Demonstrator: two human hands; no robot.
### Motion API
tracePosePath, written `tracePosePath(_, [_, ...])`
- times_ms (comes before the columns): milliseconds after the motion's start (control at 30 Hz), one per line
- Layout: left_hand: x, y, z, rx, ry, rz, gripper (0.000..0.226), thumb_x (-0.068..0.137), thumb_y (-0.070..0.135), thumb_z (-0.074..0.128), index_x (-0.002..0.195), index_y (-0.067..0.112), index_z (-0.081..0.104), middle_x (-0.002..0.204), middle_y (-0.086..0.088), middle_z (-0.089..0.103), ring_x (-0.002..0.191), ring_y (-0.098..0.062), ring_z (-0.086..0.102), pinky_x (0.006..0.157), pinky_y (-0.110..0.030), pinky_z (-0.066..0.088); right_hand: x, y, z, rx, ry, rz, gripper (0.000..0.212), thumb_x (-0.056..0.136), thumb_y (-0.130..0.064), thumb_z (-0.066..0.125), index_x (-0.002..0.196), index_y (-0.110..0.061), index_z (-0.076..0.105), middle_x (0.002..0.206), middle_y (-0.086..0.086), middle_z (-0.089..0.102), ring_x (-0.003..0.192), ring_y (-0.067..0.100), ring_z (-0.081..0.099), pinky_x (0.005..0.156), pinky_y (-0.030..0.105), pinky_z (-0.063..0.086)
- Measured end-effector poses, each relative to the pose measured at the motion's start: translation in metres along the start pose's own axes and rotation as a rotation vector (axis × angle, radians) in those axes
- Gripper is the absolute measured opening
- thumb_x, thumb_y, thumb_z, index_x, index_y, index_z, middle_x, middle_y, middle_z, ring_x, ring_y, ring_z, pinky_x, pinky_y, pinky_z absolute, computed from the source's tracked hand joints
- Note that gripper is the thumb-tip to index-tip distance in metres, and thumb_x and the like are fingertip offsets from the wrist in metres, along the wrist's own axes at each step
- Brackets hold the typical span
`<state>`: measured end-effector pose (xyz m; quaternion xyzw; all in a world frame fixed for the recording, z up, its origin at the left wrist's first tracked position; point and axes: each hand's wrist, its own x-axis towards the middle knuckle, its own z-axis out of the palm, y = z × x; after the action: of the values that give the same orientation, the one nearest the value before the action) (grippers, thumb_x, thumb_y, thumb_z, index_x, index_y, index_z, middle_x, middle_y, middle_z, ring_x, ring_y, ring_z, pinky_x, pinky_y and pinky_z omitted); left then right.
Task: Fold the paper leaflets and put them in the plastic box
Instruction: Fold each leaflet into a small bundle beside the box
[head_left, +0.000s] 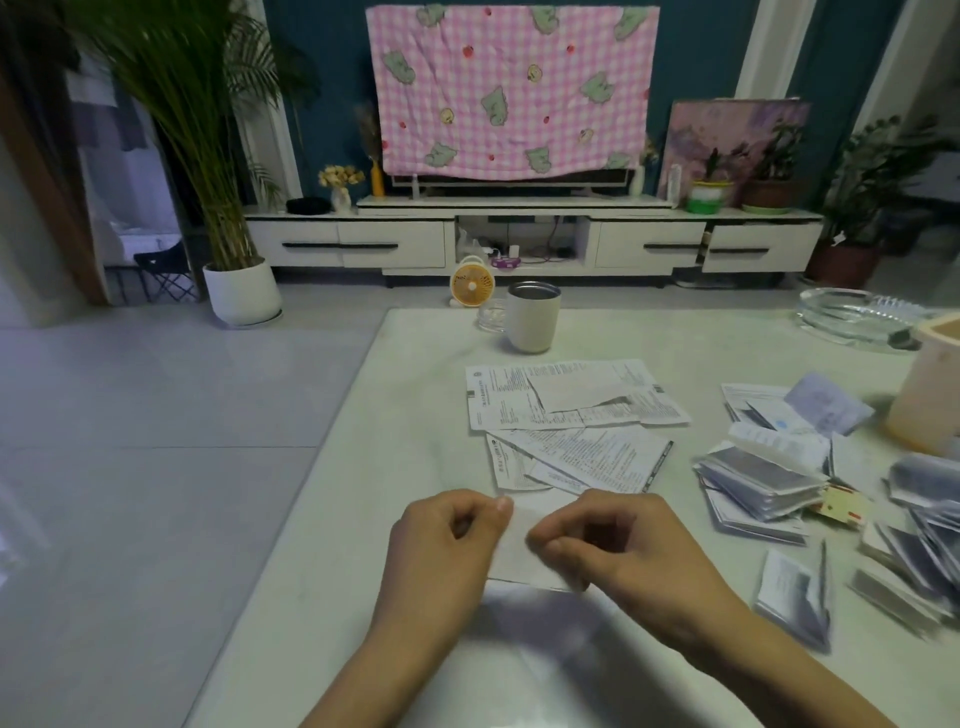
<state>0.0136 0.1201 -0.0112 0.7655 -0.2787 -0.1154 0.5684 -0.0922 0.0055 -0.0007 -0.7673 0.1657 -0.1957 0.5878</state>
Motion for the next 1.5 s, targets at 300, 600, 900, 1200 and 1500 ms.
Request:
tracePosePath(300, [0.027,0.032,0.021,-0.247,0.026,-0.105,0.02,0.09,0.018,0.059,0.072,0.011,0.063,0.067,0.002,0.068,0.051,-0.002,0.059,0.054,-0.012,0.044,0.008,0.003,-0.08,-0.174,0.395,-0.062,0.025,0.081,0.008,0.064,0.074,-0.015,0.07,0.054,-0.004,0.065,0.047,0.002,0.051,0.048,0.009,0.042])
tracePosePath(600, [0.027,0.054,0.06,-0.311,-0.061,-0.116,0.015,0.09,0.013,0.055,0.078,0.012,0.064,0.07,0.001,0.067,0.057,-0.008,0.06,0.06,-0.019,0.046,0.04,0.056,-0.167,-0.725,0.391,0.283,0.008,0.082,-0.004,0.065,0.078,-0.005,0.072,0.059,-0.007,0.062,0.052,0.001,0.05,0.046,0.008,0.035])
tracePosePath(900, [0.031,0.044,0.057,-0.2,-0.09,-0.135,0.018,0.091,0.008,0.049,0.084,0.01,0.066,0.076,0.0,0.068,0.06,-0.009,0.06,0.061,-0.018,0.047,0.051,0.073,-0.17,-0.99,0.299,0.243,0.015,0.075,-0.004,0.067,0.07,-0.017,0.073,0.079,0.003,0.065,0.075,0.019,0.057,0.067,0.023,0.036])
tracePosePath(1200, [0.03,0.018,0.054,0.222,-0.152,0.014,0.018,0.092,0.009,0.046,0.09,0.017,0.063,0.095,0.0,0.067,0.086,-0.017,0.06,0.075,-0.027,0.048,0.05,0.065,-0.165,-0.645,0.097,0.382,0.019,0.088,0.004,0.047,0.09,-0.014,0.054,0.059,0.001,0.05,0.052,0.013,0.043,0.042,0.014,0.036])
tracePosePath(1500, [0.018,0.0,0.04,0.828,-0.387,0.193,0.047,0.091,0.044,0.05,0.132,0.023,0.041,0.136,0.001,0.04,0.126,-0.018,0.038,0.1,-0.03,0.033,0.043,0.013,-0.181,-0.516,0.111,0.278,0.038,0.088,0.013,0.042,0.095,-0.016,0.066,0.096,0.006,0.063,0.083,0.016,0.057,0.072,0.024,0.049])
